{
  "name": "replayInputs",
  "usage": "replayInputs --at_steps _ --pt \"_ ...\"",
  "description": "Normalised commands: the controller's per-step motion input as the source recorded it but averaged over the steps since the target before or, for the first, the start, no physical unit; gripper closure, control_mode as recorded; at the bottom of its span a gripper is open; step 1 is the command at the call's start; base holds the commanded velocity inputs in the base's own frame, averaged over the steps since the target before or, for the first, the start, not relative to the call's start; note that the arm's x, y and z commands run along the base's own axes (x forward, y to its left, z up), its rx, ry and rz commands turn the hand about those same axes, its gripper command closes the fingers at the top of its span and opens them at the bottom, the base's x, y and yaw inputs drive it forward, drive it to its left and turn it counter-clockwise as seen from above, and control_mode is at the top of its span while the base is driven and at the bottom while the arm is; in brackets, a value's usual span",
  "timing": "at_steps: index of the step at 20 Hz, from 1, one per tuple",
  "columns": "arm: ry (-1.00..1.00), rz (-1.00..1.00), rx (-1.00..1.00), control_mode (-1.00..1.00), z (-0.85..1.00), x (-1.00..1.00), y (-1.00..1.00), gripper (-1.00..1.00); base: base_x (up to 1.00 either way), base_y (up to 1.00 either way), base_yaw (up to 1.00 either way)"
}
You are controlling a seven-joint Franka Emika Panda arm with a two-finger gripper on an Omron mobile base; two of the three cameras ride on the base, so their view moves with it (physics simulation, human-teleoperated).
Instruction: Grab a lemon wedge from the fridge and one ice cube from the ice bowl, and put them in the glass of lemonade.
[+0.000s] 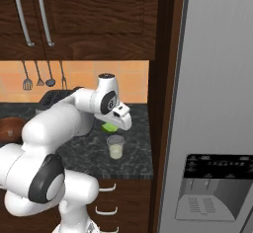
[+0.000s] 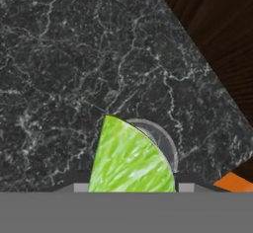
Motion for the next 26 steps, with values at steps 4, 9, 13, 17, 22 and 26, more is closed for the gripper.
replayInputs --at_steps 4,9,13,17,22,26 --pt "-0.01 0.00 0.00 -1.00 0.00 0.03 -0.07 1.00 0.00 0.00 0.00" --pt "-0.01 0.00 0.00 -1.00 0.00 0.00 -0.13 1.00 0.00 0.00 0.00" --pt "0.00 0.00 0.00 -1.00 0.00 0.00 0.00 1.00 0.00 0.00 0.00" --pt "0.00 0.00 0.00 -1.00 0.00 0.00 0.00 -1.00 0.00 0.00 0.00" --pt "0.00 0.00 0.00 -1.00 0.00 0.00 0.00 -1.00 0.00 0.00 0.00" --pt "0.00 0.00 0.00 -1.00 0.00 0.00 0.00 -1.00 0.00 0.00 0.00"
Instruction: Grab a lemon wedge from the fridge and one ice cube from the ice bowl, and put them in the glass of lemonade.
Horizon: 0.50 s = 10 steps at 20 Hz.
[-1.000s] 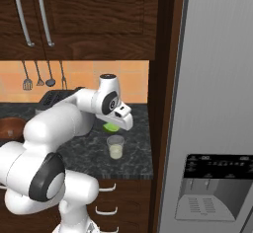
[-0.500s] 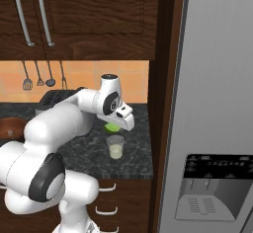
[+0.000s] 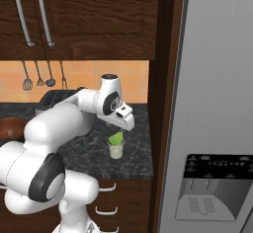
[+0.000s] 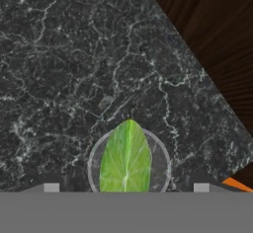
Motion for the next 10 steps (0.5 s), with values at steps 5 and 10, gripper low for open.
replayInputs --at_steps 5,10 --pt "0.00 0.00 0.00 -1.00 0.00 0.00 0.00 -1.00 0.00 0.00 0.00" --pt "-0.01 0.00 0.01 -1.00 0.00 -0.13 -0.04 -1.00 0.00 0.00 0.00"
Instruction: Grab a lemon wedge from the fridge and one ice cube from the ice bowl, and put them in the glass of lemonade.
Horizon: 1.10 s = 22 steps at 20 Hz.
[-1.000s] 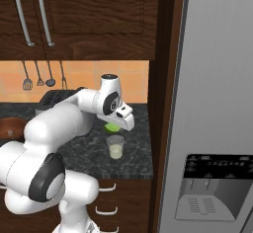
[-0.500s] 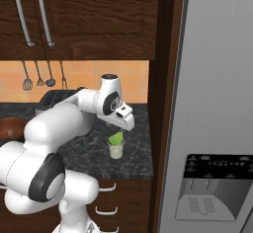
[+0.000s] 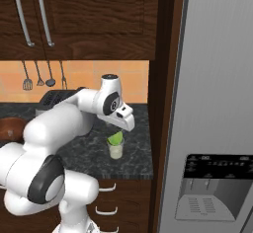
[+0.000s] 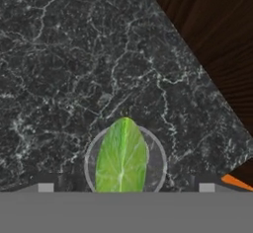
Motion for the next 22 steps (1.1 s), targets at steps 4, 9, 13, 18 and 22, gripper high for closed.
replayInputs --at_steps 4,9,13,18,22 --pt "-0.09 0.00 0.08 -1.00 0.01 -0.48 -0.20 -1.00 0.00 0.00 0.00" --pt "-0.10 0.00 0.07 -1.00 0.00 -0.47 -0.20 -1.00 0.00 0.00 0.00" --pt "-0.08 0.00 0.05 -1.00 0.00 -0.69 -0.01 -1.00 0.00 0.00 0.00" --pt "0.01 0.03 -0.05 -1.00 0.44 -0.61 0.05 -1.00 0.00 0.00 0.00" --pt "0.10 0.09 -0.22 -1.00 0.82 -0.45 0.38 -1.00 0.00 0.00 0.00"
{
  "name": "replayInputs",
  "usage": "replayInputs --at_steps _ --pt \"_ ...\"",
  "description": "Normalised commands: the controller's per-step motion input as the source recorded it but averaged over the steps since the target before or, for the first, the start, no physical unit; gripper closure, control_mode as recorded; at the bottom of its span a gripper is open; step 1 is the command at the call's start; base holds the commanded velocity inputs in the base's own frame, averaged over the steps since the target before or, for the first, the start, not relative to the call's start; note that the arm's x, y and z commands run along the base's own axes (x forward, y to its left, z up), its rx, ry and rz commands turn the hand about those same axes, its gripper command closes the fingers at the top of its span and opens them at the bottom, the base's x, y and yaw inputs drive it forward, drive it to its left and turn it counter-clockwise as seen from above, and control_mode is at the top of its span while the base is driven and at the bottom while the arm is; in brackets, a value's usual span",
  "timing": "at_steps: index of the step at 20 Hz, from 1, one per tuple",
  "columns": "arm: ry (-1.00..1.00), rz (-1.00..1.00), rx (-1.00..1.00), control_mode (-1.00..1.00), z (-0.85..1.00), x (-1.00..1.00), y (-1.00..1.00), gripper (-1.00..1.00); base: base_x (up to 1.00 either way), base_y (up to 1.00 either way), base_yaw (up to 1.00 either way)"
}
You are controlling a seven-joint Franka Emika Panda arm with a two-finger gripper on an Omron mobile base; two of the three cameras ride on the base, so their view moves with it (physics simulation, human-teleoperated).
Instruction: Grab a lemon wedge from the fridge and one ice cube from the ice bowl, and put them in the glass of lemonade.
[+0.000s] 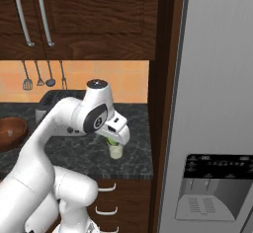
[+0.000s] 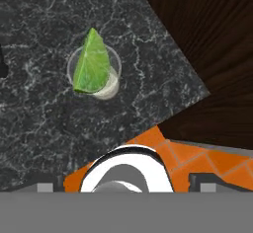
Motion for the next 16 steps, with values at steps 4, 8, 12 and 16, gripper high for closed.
replayInputs --at_steps 4,8,12,16 --pt "-0.07 0.08 0.00 -1.00 0.06 -0.63 0.40 -1.00 0.00 0.00 0.00" --pt "-0.13 0.08 0.01 -1.00 0.08 -0.62 0.13 -1.00 0.00 0.00 0.00" --pt "-0.03 0.09 0.03 -1.00 0.04 -0.42 0.00 -1.00 0.00 0.00 0.00" --pt "0.00 0.10 0.00 -1.00 0.01 -0.34 0.02 -1.00 0.00 0.00 0.00"
